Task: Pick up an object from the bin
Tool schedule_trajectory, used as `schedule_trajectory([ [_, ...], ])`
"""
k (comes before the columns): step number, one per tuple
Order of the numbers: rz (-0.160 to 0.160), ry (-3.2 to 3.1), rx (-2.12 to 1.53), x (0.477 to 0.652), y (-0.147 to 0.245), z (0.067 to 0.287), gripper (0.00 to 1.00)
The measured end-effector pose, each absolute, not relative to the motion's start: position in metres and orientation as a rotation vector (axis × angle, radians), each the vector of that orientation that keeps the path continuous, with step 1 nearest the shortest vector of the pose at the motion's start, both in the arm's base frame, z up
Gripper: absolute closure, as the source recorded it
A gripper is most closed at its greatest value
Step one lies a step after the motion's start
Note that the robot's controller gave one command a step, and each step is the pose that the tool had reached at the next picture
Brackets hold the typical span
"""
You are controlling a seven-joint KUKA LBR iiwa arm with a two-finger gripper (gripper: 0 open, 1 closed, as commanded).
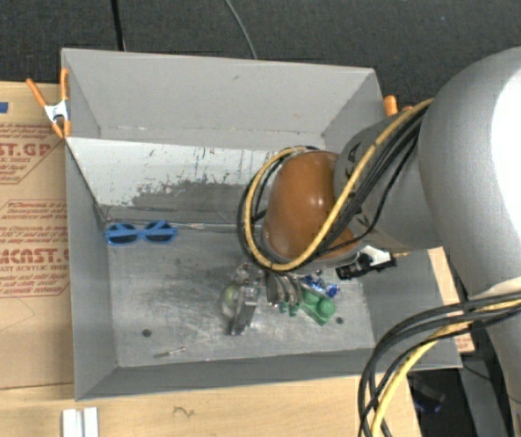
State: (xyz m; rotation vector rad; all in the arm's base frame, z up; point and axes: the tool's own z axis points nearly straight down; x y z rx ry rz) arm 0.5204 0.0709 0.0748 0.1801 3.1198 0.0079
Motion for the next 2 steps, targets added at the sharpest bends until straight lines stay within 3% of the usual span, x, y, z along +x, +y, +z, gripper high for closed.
schedule_trajectory([
  [1, 0.003, 3.129, 0.116, 0.541, 0.068, 0.219, 1.00],
  [2, 0.000, 3.126, -0.279, 0.538, 0.052, 0.223, 1.00],
])
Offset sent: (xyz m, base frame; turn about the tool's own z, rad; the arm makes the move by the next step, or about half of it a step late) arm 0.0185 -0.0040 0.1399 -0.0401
